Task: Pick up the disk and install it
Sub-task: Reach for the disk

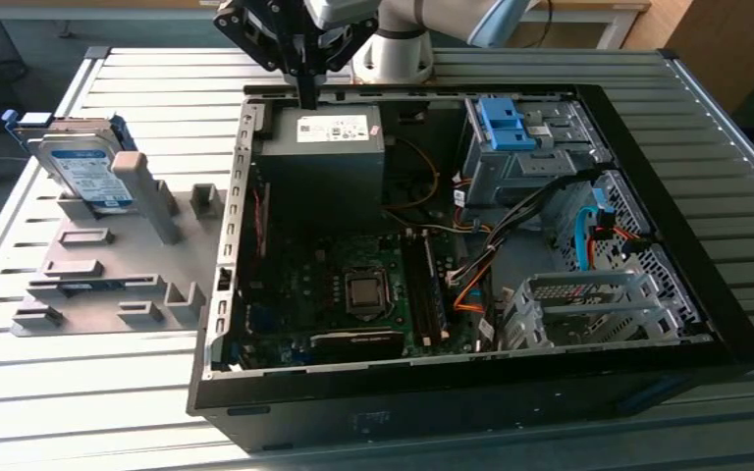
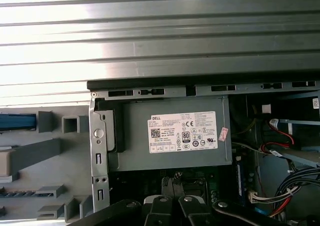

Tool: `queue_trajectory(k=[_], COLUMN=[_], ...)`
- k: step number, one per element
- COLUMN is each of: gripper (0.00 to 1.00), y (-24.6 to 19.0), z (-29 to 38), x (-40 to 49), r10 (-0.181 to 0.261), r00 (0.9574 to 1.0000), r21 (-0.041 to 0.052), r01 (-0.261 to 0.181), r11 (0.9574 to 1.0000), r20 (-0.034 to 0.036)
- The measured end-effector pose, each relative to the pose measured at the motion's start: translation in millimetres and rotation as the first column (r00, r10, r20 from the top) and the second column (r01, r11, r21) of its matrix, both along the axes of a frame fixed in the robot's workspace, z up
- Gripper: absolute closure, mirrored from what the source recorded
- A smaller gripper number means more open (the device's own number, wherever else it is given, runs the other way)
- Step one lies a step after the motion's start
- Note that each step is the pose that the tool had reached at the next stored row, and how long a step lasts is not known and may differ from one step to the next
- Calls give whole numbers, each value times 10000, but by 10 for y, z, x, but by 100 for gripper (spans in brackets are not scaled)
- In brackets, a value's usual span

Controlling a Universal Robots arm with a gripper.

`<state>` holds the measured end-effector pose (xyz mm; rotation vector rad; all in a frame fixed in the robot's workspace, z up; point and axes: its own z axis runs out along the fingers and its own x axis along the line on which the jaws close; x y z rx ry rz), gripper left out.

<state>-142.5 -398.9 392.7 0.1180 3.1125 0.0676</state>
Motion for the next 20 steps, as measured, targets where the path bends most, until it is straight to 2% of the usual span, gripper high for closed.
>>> queue_trajectory(k=[20], gripper=[89], y=[0], z=[-3], x=[-42], r10=[1], r00=[10000], r21=[1], r01=[-1], r11=[10000], r20=[0])
